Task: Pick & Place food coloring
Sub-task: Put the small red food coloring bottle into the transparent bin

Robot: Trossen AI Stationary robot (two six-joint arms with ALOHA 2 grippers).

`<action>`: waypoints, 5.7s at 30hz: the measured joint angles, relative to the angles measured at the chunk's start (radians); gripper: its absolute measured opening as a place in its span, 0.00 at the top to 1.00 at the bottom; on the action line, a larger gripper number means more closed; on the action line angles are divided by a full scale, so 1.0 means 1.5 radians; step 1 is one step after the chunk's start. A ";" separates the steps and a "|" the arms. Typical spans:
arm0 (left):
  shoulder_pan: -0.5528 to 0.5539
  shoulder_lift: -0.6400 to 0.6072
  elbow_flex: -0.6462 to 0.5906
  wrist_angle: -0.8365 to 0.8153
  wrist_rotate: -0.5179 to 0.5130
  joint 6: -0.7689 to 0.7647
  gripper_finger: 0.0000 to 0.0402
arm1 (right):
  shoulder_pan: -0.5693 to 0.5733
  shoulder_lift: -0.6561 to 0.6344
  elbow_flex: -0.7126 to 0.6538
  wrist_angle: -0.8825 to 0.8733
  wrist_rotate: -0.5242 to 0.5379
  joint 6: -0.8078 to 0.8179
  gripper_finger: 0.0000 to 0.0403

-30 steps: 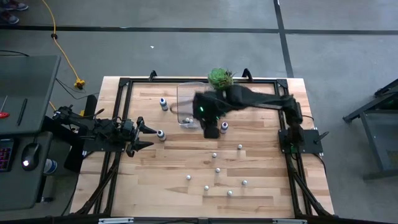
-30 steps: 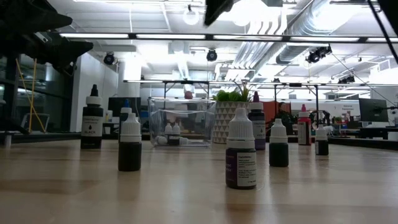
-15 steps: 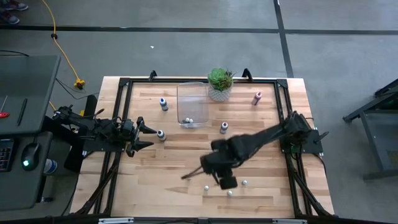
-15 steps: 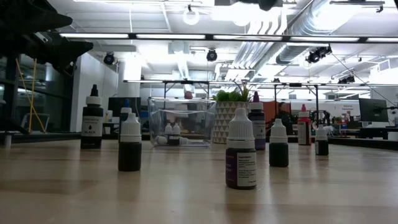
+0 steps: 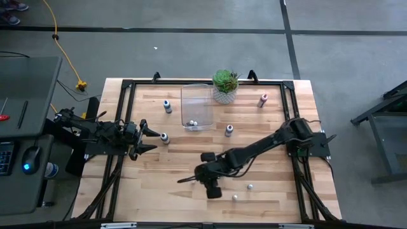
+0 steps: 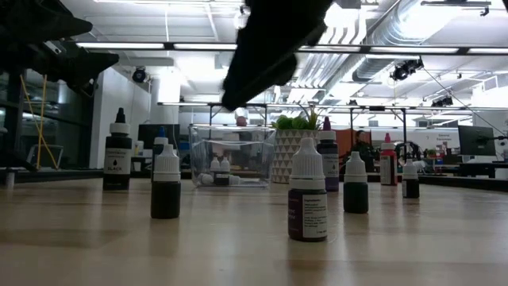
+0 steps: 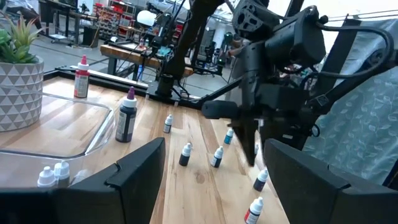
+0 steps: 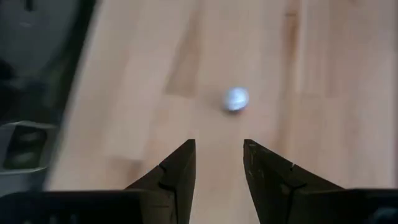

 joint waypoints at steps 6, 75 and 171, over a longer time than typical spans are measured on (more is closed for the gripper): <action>0.000 0.000 0.000 0.000 0.000 0.000 0.32 | -0.010 0.054 0.066 0.005 0.045 -0.031 0.69; 0.000 0.000 0.000 0.000 0.000 0.000 0.32 | -0.005 0.133 0.087 0.047 0.042 0.040 0.73; 0.000 0.000 0.000 0.000 0.000 0.000 0.32 | -0.388 0.124 0.239 -0.244 0.027 0.006 0.87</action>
